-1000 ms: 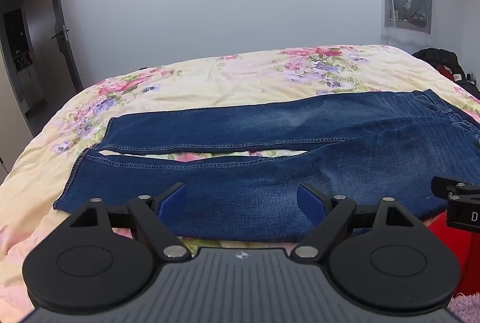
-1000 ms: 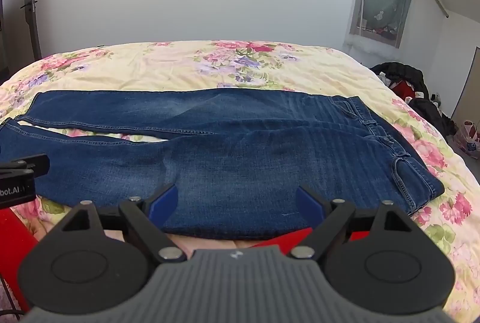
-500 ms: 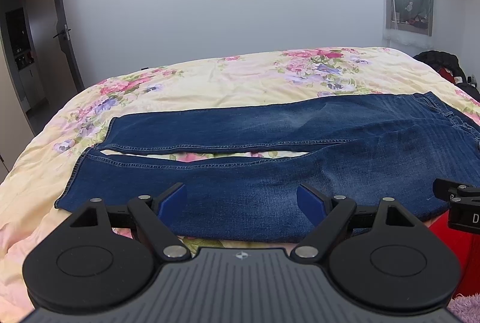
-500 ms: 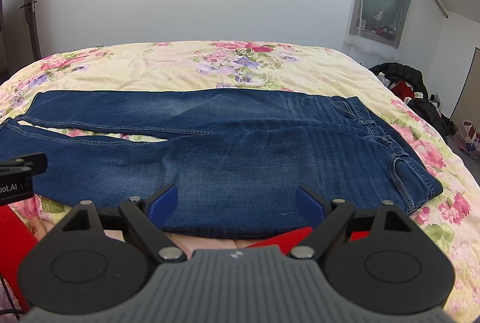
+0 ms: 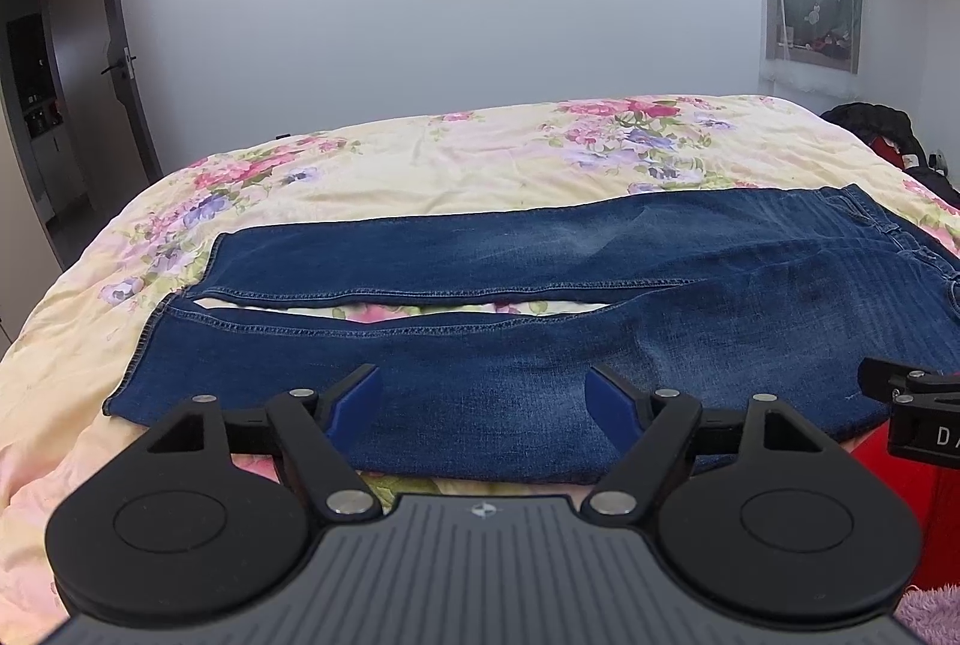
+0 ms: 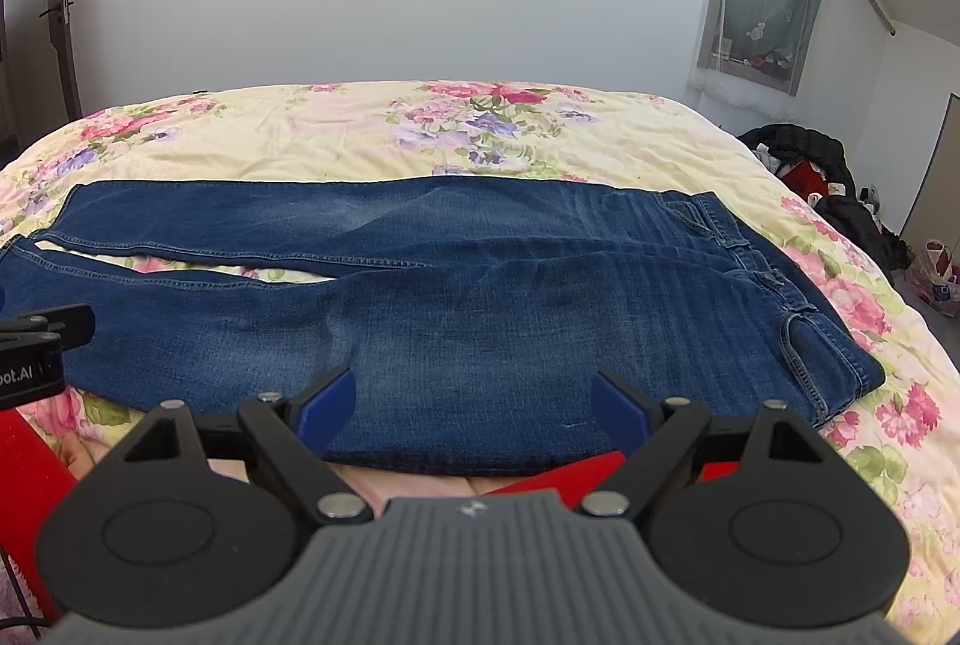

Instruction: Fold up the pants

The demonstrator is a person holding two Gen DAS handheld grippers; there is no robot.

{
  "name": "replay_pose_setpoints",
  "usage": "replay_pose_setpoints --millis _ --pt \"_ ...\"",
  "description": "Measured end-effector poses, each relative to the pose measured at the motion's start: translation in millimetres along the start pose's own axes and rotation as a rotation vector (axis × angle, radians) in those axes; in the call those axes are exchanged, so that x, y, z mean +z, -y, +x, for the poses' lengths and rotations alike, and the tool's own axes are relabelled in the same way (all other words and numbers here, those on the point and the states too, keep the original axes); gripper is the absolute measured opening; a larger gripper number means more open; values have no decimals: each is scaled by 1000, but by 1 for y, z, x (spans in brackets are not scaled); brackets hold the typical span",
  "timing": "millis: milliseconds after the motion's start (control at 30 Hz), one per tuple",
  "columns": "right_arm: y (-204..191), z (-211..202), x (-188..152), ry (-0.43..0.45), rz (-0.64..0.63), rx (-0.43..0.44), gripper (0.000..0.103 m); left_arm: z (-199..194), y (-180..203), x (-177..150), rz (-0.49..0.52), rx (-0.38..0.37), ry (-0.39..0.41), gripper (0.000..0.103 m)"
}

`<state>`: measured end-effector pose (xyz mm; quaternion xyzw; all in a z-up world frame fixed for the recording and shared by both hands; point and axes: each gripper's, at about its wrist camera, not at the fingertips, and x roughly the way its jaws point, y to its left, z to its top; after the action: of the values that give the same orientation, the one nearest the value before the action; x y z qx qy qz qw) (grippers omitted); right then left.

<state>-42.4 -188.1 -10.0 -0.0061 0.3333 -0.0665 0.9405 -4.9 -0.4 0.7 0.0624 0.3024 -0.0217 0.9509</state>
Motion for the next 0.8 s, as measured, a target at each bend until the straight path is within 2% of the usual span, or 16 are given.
replay_pose_setpoints --millis 800 --pt "1 1 1 -3 6 -3 82 1 1 0 -10 -1 -8 90"
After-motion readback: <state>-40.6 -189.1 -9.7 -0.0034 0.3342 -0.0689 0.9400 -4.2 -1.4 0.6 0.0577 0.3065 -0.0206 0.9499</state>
